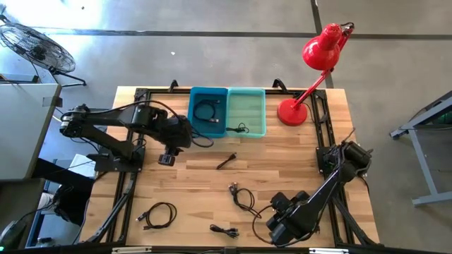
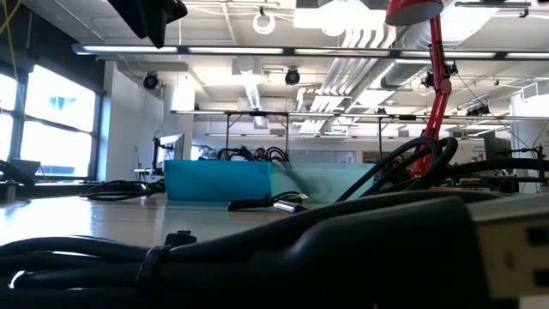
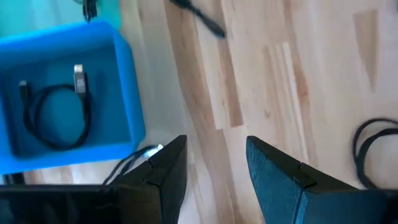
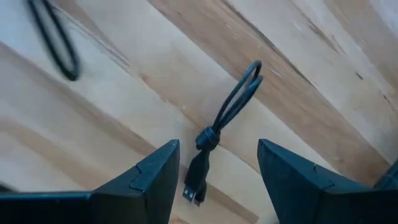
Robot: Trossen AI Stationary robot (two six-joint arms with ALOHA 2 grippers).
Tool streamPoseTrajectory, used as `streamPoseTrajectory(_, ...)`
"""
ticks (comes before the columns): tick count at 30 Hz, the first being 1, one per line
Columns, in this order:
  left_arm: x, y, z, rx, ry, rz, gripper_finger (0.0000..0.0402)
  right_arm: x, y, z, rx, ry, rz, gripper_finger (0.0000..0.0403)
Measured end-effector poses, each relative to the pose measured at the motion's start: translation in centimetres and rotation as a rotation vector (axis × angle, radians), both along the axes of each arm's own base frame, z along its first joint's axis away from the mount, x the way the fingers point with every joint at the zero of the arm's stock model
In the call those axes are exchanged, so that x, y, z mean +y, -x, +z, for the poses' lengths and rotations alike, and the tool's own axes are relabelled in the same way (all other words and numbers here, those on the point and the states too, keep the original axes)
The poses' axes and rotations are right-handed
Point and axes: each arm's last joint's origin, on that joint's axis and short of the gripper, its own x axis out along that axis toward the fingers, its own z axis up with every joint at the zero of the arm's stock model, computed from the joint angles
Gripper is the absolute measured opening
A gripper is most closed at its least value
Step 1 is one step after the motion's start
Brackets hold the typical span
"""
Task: Pick & Place USB Port
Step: Put the black usb cable into the light blue bin
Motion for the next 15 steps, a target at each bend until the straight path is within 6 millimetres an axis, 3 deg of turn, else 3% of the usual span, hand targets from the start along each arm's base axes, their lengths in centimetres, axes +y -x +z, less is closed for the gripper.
streamPoseTrajectory(7, 0.0, 0.2, -0.1, 0.020, -0.015, -0.025, 0.0161, -0.8, 0.8, -4.3, 0.053, -0.086, -0.027, 0.0208)
streamPoseTrajectory(15, 0.2, 0.1, 0.0, 0.019, -0.070, -0.040, 0.0161, -1.4, 1.2, -6.7, 0.026, -0.169, -0.062, 0.0208)
